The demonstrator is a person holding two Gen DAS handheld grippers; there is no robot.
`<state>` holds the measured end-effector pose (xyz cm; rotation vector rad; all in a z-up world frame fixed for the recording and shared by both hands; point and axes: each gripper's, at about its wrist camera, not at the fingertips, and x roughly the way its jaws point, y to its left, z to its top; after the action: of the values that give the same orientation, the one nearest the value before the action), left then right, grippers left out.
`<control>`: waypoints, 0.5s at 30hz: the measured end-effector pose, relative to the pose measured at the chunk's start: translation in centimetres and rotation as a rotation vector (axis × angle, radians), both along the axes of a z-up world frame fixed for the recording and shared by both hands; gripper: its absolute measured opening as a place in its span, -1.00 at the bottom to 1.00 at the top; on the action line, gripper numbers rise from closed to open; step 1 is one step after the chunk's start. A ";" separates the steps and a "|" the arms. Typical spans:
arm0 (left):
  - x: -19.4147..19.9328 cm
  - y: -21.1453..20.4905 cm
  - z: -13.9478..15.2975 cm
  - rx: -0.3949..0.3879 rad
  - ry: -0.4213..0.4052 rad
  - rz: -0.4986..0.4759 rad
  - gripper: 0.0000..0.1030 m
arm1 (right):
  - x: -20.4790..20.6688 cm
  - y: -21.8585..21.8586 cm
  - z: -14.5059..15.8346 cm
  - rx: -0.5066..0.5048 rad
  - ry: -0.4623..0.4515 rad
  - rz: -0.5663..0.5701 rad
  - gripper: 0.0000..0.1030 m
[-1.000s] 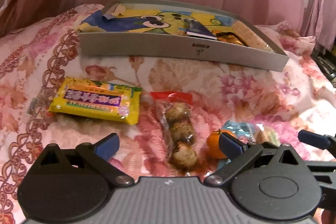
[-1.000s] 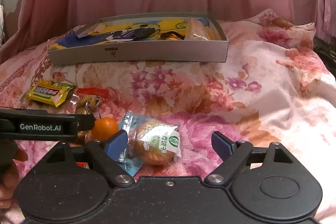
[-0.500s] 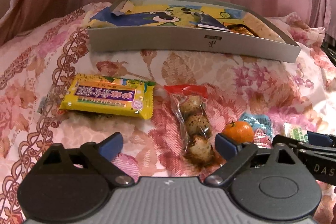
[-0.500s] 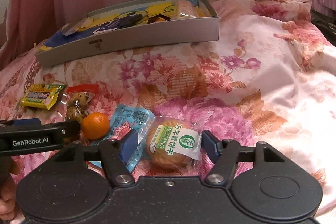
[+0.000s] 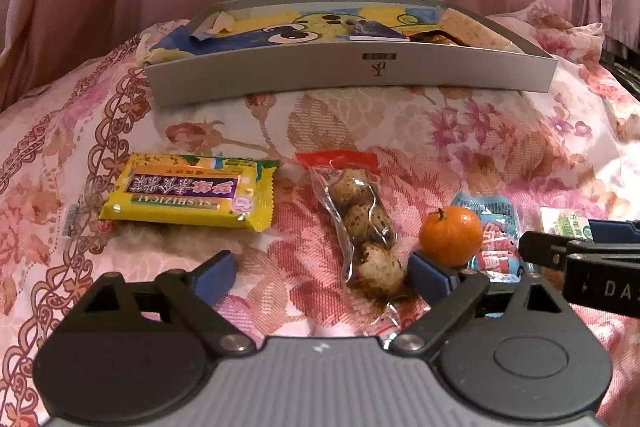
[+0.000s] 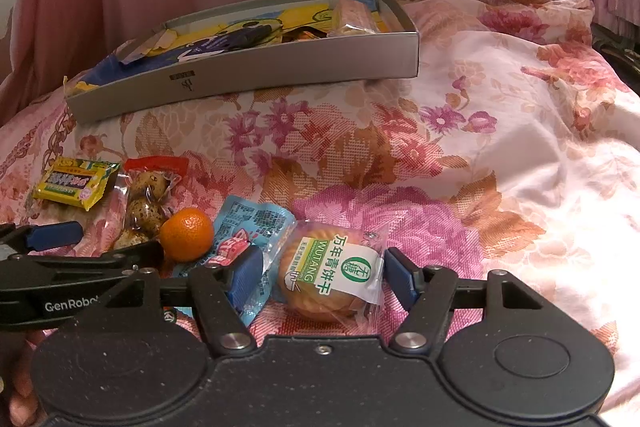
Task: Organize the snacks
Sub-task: 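Grasp the round pastry with the right gripper while the left gripper grasps the quail-egg bag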
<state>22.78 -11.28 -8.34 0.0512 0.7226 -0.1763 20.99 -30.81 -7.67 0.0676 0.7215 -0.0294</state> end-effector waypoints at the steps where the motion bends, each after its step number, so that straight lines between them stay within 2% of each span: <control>1: 0.0 0.0 0.0 0.001 -0.001 0.001 0.81 | 0.0 0.0 0.0 -0.002 0.000 0.001 0.33; 3: -0.2 -0.3 0.1 0.015 -0.010 0.000 0.70 | 0.0 0.0 0.0 -0.004 0.000 0.001 0.34; 7: -1.5 -2.0 0.4 0.101 -0.072 -0.049 0.30 | 0.0 0.1 0.0 -0.008 0.000 0.002 0.34; 9: -2.0 -2.8 0.4 0.140 -0.097 -0.084 0.23 | 0.0 0.1 0.0 -0.008 0.000 0.001 0.34; 11: -2.0 -3.0 0.3 0.138 -0.096 -0.102 0.20 | 0.0 0.1 0.0 -0.008 0.000 0.000 0.34; 15: -1.0 -1.9 0.3 0.046 -0.060 -0.110 0.21 | 0.0 0.1 0.0 -0.009 0.000 0.002 0.34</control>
<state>21.81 -13.16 -8.02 0.1393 0.6638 -0.2620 20.96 -30.69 -7.69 0.0589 0.7212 -0.0310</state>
